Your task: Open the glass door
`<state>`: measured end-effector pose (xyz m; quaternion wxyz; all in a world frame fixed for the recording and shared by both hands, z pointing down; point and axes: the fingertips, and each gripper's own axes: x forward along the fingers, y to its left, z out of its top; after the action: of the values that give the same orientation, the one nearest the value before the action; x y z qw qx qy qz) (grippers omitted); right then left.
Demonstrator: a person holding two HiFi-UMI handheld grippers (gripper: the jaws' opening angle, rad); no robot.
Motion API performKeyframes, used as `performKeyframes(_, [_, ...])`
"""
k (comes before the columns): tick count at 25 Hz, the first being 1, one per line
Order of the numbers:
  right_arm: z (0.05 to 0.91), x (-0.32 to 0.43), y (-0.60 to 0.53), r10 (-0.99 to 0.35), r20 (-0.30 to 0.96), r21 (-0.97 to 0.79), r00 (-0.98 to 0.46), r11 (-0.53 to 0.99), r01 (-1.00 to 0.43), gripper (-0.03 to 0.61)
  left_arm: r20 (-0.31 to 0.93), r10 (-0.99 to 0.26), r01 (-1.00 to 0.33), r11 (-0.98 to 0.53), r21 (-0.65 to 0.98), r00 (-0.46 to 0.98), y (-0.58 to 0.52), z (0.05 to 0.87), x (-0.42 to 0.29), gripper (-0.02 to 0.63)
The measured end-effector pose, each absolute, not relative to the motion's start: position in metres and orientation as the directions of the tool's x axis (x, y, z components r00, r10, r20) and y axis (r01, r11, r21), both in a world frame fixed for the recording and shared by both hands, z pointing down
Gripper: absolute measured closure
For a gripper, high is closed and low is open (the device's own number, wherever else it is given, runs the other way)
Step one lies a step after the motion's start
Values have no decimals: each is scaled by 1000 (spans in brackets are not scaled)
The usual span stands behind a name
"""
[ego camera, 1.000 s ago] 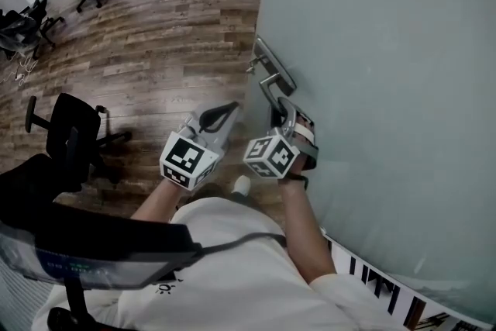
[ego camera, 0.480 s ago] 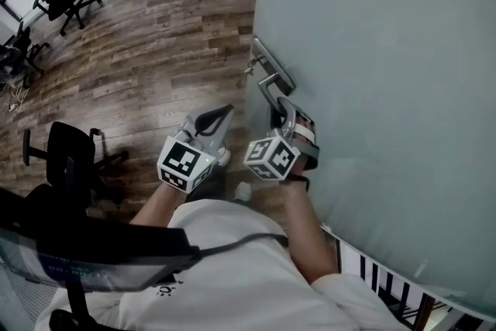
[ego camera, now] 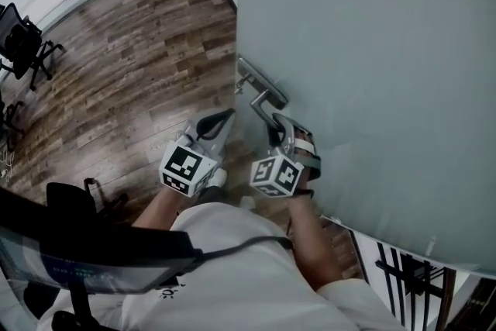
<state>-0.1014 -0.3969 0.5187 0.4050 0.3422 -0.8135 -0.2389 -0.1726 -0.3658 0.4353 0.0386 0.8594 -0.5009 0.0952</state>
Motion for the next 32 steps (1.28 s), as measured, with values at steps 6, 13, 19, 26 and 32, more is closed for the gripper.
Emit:
performKeyframes(6, [515, -94, -417, -770, 487, 674, -413, 631, -383, 492, 194, -809, -822, -569, -17, 555, -396, 433, -174, 612])
performKeyframes(13, [526, -82, -436, -788, 490, 667, -374, 615, -421, 489, 185, -758, -770, -638, -6, 626, -415, 443, -168, 612])
performKeyframes(19, [519, -77, -453, -801, 482, 681, -355, 598, -423, 490, 189, -726, -739, -674, -3, 661, -427, 439, -167, 612])
performKeyframes(26, [528, -70, -484, -810, 483, 682, -332, 586, -438, 491, 200, -691, -704, -710, -9, 695, -449, 447, -161, 612])
performKeyframes(32, [533, -56, -521, -816, 491, 674, -306, 578, -460, 491, 228, -677, -696, -718, 3, 700, -483, 455, -152, 614])
